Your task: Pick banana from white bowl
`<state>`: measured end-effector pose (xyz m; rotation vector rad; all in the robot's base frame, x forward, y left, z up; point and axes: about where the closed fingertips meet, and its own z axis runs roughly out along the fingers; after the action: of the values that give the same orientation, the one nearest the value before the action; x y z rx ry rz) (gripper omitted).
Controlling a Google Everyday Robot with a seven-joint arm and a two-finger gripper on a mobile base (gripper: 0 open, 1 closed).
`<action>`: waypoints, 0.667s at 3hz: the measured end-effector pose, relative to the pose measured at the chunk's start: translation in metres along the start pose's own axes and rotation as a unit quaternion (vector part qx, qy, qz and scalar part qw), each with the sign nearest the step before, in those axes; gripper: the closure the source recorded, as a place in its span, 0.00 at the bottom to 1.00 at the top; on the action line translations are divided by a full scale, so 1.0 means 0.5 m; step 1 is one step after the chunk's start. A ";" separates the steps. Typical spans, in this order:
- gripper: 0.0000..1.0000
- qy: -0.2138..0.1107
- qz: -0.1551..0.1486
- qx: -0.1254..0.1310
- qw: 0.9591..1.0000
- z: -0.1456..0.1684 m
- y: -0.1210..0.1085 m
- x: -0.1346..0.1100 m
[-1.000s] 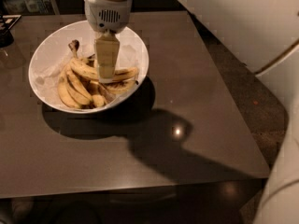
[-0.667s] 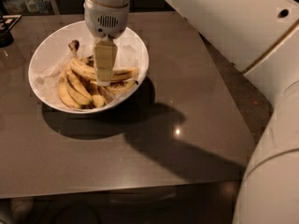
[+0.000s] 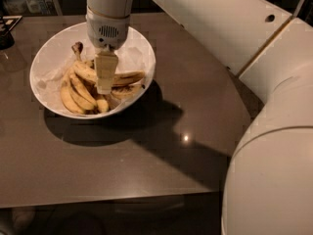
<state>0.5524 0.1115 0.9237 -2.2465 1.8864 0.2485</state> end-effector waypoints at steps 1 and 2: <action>0.36 0.002 0.007 -0.014 1.000 0.026 -0.014 0.009; 0.54 0.012 0.020 -0.010 1.000 0.039 -0.022 0.027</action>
Offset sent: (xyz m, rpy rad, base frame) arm 0.0055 -0.0308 -0.0307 -0.1098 0.0646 -0.0593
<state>0.5655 0.1057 0.9022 -2.2363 1.9509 0.2476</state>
